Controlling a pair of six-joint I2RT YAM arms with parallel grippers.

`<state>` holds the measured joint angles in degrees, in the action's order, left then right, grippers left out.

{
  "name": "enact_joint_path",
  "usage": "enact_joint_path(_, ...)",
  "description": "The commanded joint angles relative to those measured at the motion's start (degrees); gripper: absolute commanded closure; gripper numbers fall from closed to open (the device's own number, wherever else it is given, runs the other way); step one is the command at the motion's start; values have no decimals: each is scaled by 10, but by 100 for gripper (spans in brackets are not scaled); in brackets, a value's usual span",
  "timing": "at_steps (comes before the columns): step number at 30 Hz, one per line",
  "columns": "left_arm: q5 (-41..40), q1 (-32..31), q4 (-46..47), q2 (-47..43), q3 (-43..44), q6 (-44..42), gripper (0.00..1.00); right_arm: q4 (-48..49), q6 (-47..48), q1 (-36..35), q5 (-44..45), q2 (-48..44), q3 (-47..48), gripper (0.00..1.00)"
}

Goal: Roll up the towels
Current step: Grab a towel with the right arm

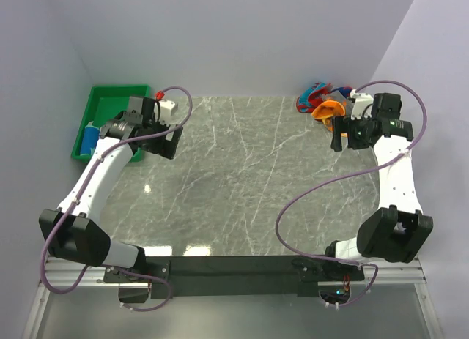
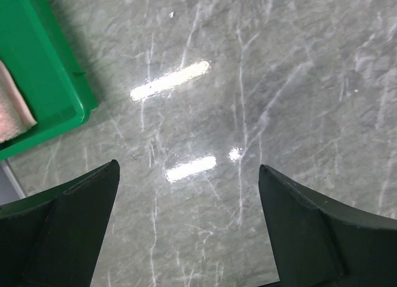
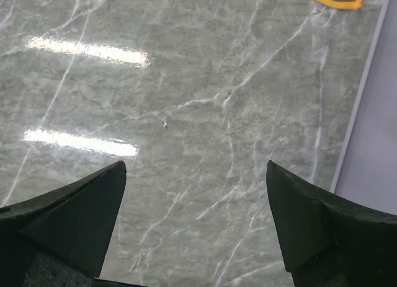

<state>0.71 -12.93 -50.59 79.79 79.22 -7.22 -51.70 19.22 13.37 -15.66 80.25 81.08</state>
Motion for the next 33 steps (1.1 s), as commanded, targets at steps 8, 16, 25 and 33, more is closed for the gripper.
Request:
enact_joint_path(8, 42, 0, -61, 13, 66, -51, 0, 85, 49, 11, 100, 134, 57, 3)
enact_joint_path(16, 47, 0, -111, -5, 70, -99, 1, 56, 46, 14, 142, 372, 297, 10)
enact_joint_path(25, 19, 0, -101, -31, 12, -86, 1, 42, 51, 10, 184, 554, 524, 21)
enact_joint_path(33, 11, 0, -109, -47, -11, -71, 0, 76, 39, 4, 151, 577, 515, 22)
